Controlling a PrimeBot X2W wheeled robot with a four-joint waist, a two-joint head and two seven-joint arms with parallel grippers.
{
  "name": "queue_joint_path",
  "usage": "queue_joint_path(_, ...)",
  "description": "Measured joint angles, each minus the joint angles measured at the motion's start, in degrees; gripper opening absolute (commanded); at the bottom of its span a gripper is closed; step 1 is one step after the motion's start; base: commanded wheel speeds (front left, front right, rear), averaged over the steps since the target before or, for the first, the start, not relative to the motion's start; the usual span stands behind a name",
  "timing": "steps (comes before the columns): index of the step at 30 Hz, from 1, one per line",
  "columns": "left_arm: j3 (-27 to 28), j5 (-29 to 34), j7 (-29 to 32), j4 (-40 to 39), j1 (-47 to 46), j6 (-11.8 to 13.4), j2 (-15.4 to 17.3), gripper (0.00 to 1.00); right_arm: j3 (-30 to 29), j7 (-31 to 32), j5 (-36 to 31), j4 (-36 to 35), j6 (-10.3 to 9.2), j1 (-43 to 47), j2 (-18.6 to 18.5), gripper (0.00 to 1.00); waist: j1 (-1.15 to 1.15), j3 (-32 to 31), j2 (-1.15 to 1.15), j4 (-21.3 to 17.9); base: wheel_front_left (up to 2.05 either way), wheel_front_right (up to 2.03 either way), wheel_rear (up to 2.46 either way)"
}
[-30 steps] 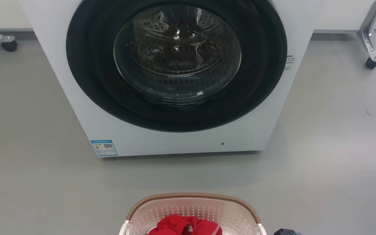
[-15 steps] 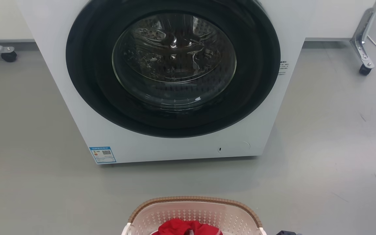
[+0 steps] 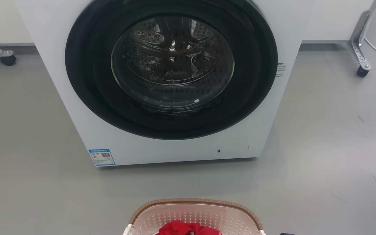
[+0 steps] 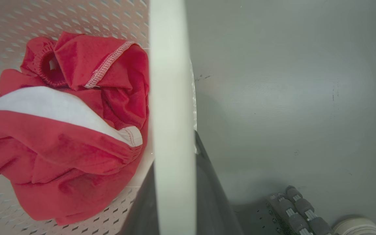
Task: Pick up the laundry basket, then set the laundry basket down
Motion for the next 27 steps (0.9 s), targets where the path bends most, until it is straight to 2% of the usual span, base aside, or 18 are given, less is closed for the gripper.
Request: queue_joint_path(27,-2.0,-2.1,0.0,0.2,0.0,0.6,0.2,0.0,3.7,-1.2,3.3,0.8,0.0,-1.0,0.0,0.0,0.0,0.1,0.0,-0.1,0.0,0.0,0.0)
